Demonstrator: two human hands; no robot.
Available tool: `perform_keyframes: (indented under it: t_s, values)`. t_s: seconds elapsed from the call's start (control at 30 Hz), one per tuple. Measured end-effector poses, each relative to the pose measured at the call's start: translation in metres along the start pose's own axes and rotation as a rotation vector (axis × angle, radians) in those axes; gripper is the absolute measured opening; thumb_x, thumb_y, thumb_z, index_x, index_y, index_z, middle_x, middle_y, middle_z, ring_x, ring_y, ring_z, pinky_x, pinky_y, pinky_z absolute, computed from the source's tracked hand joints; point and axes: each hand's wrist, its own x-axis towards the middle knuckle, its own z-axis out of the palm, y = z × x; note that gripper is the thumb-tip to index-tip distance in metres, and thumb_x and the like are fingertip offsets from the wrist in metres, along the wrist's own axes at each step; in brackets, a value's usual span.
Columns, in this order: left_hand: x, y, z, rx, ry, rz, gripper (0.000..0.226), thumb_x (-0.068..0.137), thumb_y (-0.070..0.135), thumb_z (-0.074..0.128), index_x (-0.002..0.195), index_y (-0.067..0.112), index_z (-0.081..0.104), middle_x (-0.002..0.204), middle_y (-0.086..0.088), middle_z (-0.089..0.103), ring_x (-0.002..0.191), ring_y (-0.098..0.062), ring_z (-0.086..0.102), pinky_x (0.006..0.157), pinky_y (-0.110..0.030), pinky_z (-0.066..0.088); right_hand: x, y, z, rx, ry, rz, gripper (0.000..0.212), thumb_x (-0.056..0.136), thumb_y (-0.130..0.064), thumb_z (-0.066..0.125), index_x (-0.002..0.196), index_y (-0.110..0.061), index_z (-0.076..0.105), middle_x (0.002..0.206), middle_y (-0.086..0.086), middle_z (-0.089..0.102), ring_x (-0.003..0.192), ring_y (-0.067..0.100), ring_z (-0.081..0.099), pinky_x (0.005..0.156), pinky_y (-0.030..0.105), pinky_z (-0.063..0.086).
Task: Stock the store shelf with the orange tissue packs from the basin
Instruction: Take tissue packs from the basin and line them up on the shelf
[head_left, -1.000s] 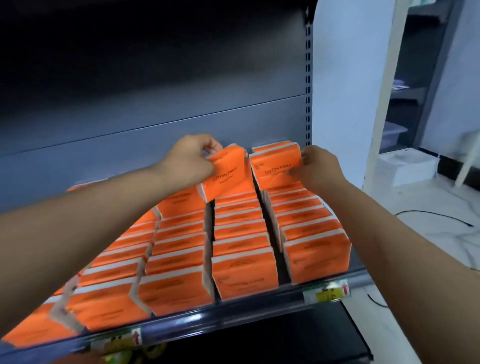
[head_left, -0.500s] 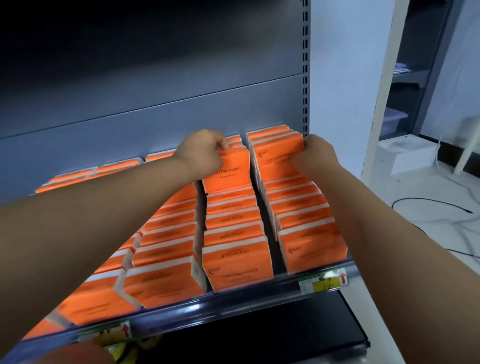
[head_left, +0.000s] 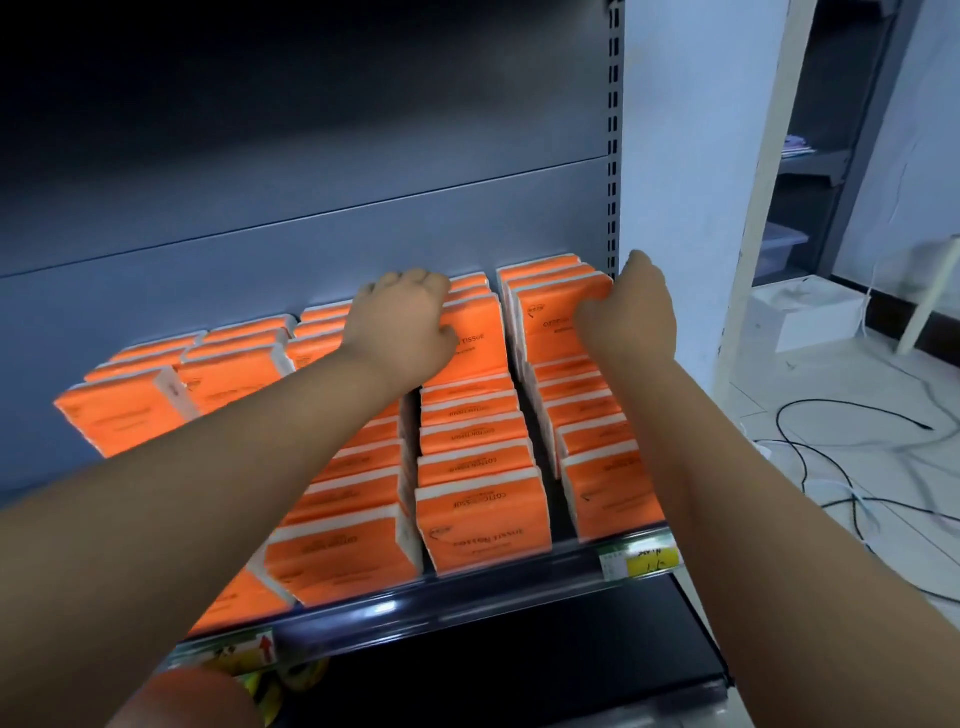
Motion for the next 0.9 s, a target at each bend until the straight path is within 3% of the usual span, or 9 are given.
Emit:
perform_keyframes:
  t_s: [0.13,0.3,0.53,0.7,0.77,0.9]
  values:
    - [-0.046,-0.015,-0.019,0.019,0.141,-0.025,0.051,0.092,0.043,0.056,0.135,0.016,0.057,0.139,-0.008,0.060,0.134,-0.035,0.049,0.118,-0.056,0.031,-0.041,-0.016,0.008,0.013,0.035,-0.210,0.051,0.092,-0.033,0.046,0.136,-0.008,0.054,0.130,0.012,0.059,0.121,0.033,0.055,0.093,0.041,0.047]
    - [-0.153,-0.064,-0.031,0.102,0.148,-0.168,0.071,0.091,0.056,0.036,0.147,0.014,0.049,0.155,-0.010,0.048,0.147,-0.037,0.038,0.120,-0.061,0.025,-0.119,-0.065,0.028,0.022,-0.167,-0.464,0.056,0.101,-0.034,0.051,0.149,-0.005,0.045,0.147,0.015,0.052,0.141,0.031,0.041,0.113,0.040,0.037]
    - [-0.328,-0.155,-0.057,0.219,0.087,-0.500,0.070,0.094,0.057,0.041,0.146,0.013,0.052,0.155,-0.010,0.050,0.147,-0.039,0.039,0.116,-0.064,0.029,-0.289,-0.164,0.069,0.129,-0.540,-0.696,0.061,0.097,-0.044,0.052,0.147,-0.010,0.046,0.143,0.013,0.053,0.136,0.030,0.046,0.112,0.039,0.039]
    - [-0.424,-0.199,-0.068,0.249,0.049,-0.648,0.071,0.091,0.057,0.042,0.142,0.010,0.056,0.150,-0.012,0.054,0.141,-0.041,0.046,0.113,-0.062,0.035,-0.412,-0.205,0.113,0.220,-0.767,-0.720,0.059,0.098,-0.046,0.048,0.145,-0.009,0.047,0.141,0.011,0.055,0.135,0.028,0.045,0.118,0.049,0.032]
    - [-0.461,-0.217,-0.066,0.255,0.040,-0.726,0.071,0.090,0.057,0.043,0.141,0.010,0.057,0.149,-0.013,0.056,0.139,-0.041,0.049,0.113,-0.061,0.036,-0.457,-0.212,0.132,0.203,-0.899,-0.713,0.055,0.101,-0.040,0.052,0.145,-0.008,0.046,0.142,0.013,0.054,0.136,0.030,0.044,0.114,0.043,0.034]
    - [-0.528,-0.245,-0.049,0.211,-0.063,-0.922,0.064,0.094,0.054,0.053,0.142,0.011,0.054,0.151,-0.011,0.054,0.142,-0.040,0.044,0.116,-0.058,0.033,-0.524,-0.210,0.167,0.090,-1.127,-0.713,0.049,0.101,-0.043,0.051,0.138,-0.011,0.049,0.140,0.013,0.054,0.133,0.033,0.046,0.106,0.045,0.041]
